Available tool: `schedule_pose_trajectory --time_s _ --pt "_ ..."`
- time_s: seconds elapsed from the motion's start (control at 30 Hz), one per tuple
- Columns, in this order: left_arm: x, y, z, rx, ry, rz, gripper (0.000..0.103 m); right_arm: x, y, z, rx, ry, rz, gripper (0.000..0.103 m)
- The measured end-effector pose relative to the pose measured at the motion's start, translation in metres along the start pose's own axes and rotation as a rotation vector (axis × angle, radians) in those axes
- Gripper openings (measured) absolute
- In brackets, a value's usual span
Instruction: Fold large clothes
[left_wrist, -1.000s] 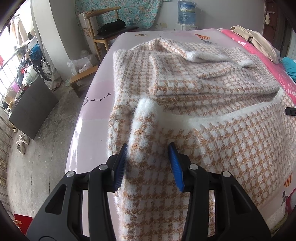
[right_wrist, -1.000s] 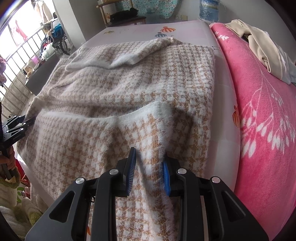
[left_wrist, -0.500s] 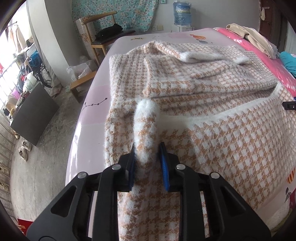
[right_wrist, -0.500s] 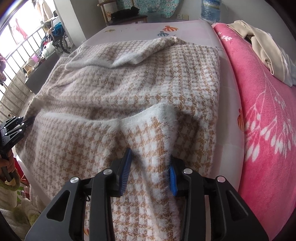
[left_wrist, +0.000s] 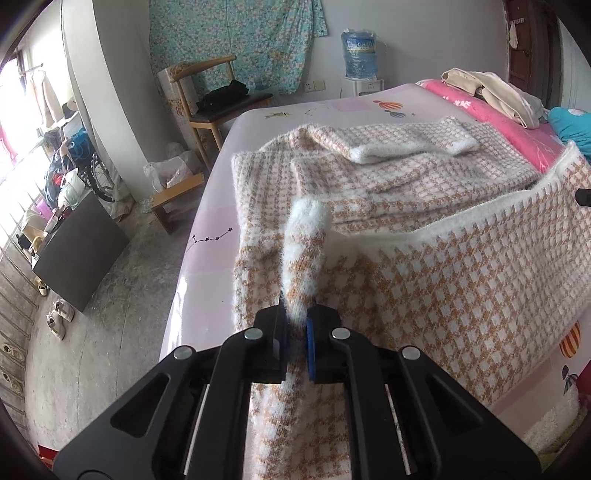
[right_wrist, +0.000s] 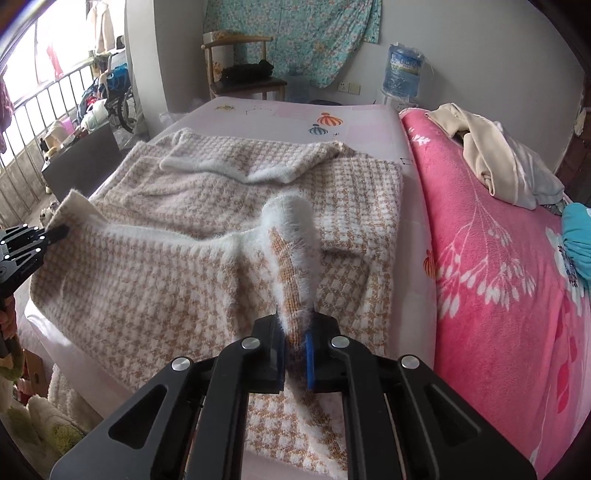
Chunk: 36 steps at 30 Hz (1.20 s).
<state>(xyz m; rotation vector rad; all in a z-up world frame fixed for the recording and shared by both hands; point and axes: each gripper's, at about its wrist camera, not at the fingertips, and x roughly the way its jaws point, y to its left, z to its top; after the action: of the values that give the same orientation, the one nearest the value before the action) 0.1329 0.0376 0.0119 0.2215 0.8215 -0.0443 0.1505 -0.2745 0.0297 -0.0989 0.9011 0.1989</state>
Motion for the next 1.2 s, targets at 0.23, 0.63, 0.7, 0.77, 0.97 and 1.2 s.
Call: schedule_pose_trajectory --time_s 0.23,0.63,0.7,0.77,0.97,1.2 --pt "-0.037 0.002 -0.001 -0.015 -0.091 0.016 0.006 -0.029 0.000 -0.003 0.048 -0.059 -0.017 0.007" --pt "-0.103 0.018 0.020 -0.095 -0.257 -0.001 0.006 -0.089 -0.011 0.010 0.114 -0.199 -0.024 0.007" --pt "-0.106 0.019 0.028 -0.085 -0.277 0.011 0.006 -0.093 -0.014 0.017 0.123 -0.220 -0.020 0.007" --pt "-0.107 0.020 0.039 -0.082 -0.291 0.016 0.006 -0.095 -0.016 0.025 0.138 -0.232 -0.015 0.007" --pt "-0.097 0.031 0.077 -0.103 -0.343 -0.011 0.006 -0.095 -0.027 0.053 0.184 -0.261 0.011 0.007" --pt "-0.066 0.029 0.134 -0.048 -0.331 -0.009 0.006 -0.066 -0.053 0.097 0.201 -0.249 0.060 0.007"
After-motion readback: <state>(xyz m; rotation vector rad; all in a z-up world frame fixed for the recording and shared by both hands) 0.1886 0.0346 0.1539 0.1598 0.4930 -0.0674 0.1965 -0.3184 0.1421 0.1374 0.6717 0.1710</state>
